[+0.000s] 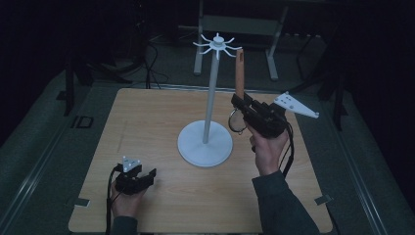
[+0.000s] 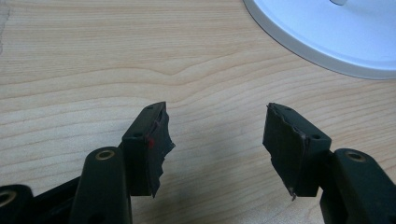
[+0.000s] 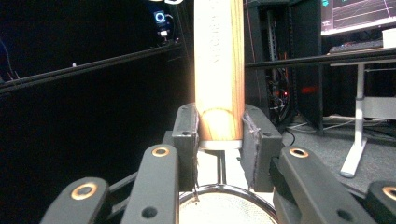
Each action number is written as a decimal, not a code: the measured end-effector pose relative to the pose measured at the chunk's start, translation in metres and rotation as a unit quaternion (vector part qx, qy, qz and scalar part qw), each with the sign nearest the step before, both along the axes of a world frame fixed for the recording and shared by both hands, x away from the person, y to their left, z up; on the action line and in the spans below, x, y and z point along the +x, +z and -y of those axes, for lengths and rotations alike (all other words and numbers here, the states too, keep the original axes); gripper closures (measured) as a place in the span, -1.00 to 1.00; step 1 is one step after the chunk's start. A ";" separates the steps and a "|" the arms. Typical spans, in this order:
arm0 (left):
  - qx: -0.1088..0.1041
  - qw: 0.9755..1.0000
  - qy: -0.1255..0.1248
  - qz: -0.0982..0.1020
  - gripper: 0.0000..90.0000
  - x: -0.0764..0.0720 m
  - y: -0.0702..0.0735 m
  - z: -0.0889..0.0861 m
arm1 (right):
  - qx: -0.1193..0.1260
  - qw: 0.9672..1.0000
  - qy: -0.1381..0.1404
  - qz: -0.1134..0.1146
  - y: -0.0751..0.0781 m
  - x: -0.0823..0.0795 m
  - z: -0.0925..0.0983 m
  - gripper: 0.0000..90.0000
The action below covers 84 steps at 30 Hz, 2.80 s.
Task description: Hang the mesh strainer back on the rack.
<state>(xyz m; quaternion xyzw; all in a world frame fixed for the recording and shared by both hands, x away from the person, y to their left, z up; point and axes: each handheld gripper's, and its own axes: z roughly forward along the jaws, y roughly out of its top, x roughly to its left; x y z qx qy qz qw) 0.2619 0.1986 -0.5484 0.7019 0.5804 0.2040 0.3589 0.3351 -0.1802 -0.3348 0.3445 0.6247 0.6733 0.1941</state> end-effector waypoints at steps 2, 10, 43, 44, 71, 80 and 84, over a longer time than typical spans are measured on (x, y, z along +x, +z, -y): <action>0.000 1.000 0.000 0.000 -0.10 0.000 0.000 0.000 | 0.001 1.000 0.001 -0.002 0.000 0.001 0.000 0.55; 0.000 1.000 0.000 0.000 -0.10 0.000 0.000 0.000 | 0.003 1.000 0.005 -0.003 0.000 0.003 -0.003 0.55; 0.000 1.000 0.000 0.000 -0.10 0.000 0.000 0.001 | 0.032 0.998 0.043 -0.032 0.001 0.022 -0.008 0.54; 0.000 1.000 0.000 0.000 -0.10 0.000 0.000 0.000 | 0.032 0.998 0.043 -0.034 0.001 0.022 -0.009 0.54; -0.001 1.000 0.000 0.000 -0.10 0.000 0.000 0.000 | 0.030 0.996 0.059 -0.063 -0.004 0.032 -0.013 0.52; -0.001 1.000 -0.001 0.001 -0.10 0.000 0.000 0.001 | 0.031 0.995 0.055 -0.072 -0.007 0.034 -0.011 0.46; 0.000 1.000 -0.001 0.001 -0.10 0.001 0.000 0.001 | 0.031 0.996 0.050 -0.069 -0.009 0.034 -0.009 0.32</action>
